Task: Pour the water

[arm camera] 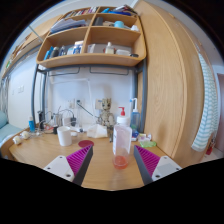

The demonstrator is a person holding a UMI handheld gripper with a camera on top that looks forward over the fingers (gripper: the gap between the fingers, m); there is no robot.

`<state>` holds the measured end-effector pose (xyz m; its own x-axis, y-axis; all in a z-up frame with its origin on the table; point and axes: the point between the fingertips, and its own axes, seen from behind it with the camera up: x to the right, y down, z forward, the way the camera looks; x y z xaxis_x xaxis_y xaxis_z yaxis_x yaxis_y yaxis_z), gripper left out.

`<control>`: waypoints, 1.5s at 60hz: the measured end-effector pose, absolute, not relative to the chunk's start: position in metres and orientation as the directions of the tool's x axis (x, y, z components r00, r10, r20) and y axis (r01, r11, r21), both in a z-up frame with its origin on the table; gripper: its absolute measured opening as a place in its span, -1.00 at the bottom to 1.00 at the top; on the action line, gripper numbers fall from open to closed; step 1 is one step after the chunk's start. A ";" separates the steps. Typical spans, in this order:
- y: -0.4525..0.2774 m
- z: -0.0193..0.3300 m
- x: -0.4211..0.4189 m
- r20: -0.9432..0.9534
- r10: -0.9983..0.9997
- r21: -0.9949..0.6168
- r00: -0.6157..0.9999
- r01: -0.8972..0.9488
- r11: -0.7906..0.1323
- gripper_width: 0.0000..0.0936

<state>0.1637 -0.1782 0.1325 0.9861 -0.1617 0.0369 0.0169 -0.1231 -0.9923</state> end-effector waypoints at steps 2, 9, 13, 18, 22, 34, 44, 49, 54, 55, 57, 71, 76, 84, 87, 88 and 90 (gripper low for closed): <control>-0.175 0.129 0.168 0.034 -0.167 -0.991 0.985 0.013 -0.130 0.83; -0.138 0.111 0.191 0.007 -0.156 -0.991 0.988 -0.014 -0.133 0.82; -0.123 0.105 0.201 0.013 -0.165 -0.990 0.986 -0.011 -0.142 0.82; -0.101 0.097 0.213 0.028 -0.170 -0.989 0.985 0.003 -0.148 0.80; -0.083 0.092 0.219 0.039 -0.168 -0.987 0.985 0.012 -0.159 0.78; -0.052 0.091 0.220 0.040 -0.148 -0.991 0.988 0.020 -0.136 0.50; -0.047 0.091 0.217 0.035 -0.152 -0.993 0.988 0.017 -0.114 0.02; -0.046 0.091 0.215 0.041 -0.148 -0.994 0.988 0.025 -0.110 -0.09; -0.045 0.091 0.213 0.049 -0.143 -0.994 0.989 0.034 -0.106 -0.28; -0.045 0.091 0.213 0.046 -0.144 -0.994 0.988 0.032 -0.104 -0.28; -0.043 0.092 0.213 0.046 -0.144 -0.995 0.988 0.033 -0.096 -0.32; -0.042 0.099 0.202 0.159 -0.114 -0.980 0.981 0.143 -0.135 -0.31; -0.033 0.116 0.194 0.290 -0.079 -0.950 0.954 0.276 -0.146 -0.31; 0.002 0.140 0.173 0.606 -0.039 -0.789 0.795 0.594 -0.159 -0.31; 0.019 0.147 0.165 0.711 -0.019 -0.695 0.703 0.699 -0.167 -0.31; 0.022 0.148 0.162 0.740 -0.014 -0.665 0.672 0.729 -0.163 -0.31; 0.034 0.153 0.154 0.795 0.000 -0.599 0.607 0.785 -0.156 -0.31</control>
